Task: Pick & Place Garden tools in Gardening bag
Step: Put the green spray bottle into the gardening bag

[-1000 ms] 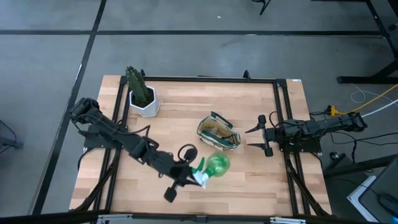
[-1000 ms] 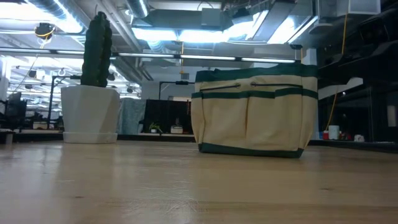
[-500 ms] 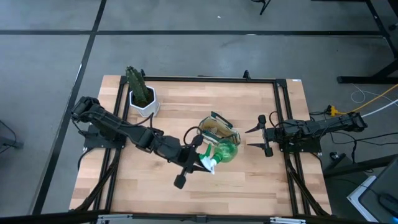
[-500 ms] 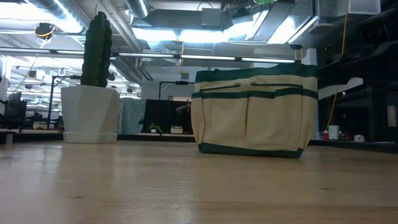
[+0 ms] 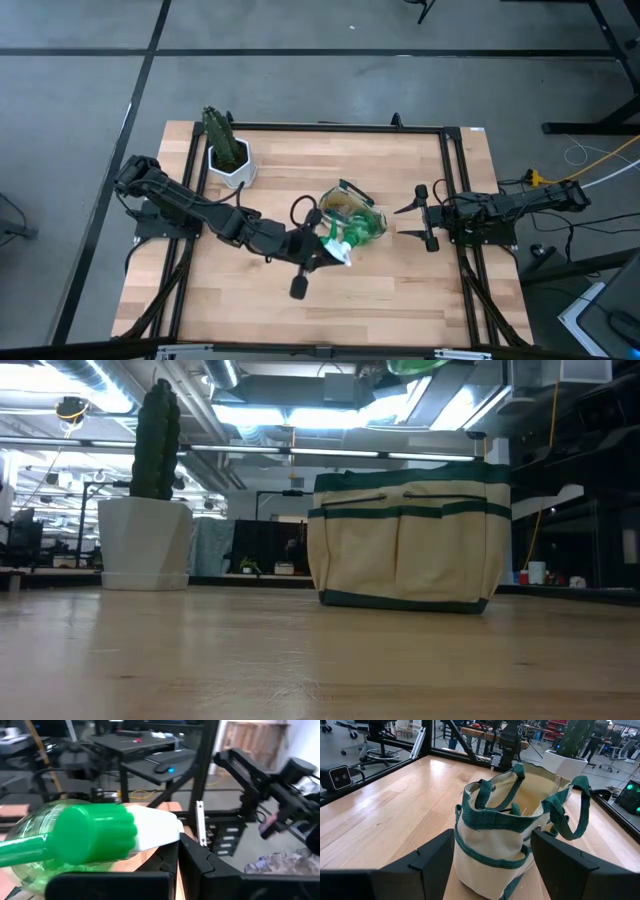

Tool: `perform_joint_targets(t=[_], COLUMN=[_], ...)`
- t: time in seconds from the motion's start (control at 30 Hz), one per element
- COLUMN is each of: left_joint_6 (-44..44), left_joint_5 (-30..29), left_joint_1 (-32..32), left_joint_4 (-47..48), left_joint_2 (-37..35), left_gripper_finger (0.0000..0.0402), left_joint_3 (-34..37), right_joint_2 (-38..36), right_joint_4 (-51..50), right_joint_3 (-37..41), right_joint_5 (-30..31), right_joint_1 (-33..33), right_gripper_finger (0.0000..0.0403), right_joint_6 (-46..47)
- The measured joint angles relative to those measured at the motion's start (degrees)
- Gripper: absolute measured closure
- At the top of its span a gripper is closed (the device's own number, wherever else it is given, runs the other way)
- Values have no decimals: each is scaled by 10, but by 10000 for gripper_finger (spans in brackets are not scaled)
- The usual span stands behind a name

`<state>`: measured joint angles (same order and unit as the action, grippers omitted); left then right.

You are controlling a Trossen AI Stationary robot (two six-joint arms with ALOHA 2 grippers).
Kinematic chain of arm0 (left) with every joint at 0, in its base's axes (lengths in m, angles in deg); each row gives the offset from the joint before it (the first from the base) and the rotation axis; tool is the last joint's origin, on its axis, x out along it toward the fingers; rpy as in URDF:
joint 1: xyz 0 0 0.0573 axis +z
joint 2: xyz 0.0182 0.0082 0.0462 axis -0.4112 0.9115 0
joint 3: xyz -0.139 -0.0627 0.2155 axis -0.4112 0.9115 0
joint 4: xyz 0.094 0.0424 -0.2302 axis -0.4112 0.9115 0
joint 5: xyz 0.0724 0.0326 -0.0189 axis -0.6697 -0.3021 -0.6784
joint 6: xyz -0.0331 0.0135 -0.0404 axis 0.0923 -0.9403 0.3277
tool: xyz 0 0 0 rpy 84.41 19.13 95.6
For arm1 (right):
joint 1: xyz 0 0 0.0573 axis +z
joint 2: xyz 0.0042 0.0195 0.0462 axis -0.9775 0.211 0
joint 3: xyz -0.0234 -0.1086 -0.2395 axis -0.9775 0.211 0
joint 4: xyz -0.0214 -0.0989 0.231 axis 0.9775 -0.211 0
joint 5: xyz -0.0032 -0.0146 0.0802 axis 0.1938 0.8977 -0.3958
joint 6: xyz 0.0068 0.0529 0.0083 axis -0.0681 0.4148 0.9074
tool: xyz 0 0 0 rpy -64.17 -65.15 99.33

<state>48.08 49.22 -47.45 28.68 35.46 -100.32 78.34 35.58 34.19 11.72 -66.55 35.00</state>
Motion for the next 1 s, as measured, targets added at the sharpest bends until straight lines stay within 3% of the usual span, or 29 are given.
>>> perform_joint_targets(t=[0.43,0.8,1.0], left_joint_6=[24,42,82], left_joint_5=[-89,-98,-123], left_joint_1=[5,25,39], left_joint_4=[-105,-283,-300], left_joint_2=[10,106,144], left_gripper_finger=[399,399,399], left_joint_3=[-1,0,0], right_joint_2=[0,0,0], right_joint_4=[0,0,0], right_joint_3=[0,0,0], right_joint_5=[0,0,0], right_joint_1=[0,0,0], right_gripper_finger=[138,138,138], right_joint_6=[0,0,0])
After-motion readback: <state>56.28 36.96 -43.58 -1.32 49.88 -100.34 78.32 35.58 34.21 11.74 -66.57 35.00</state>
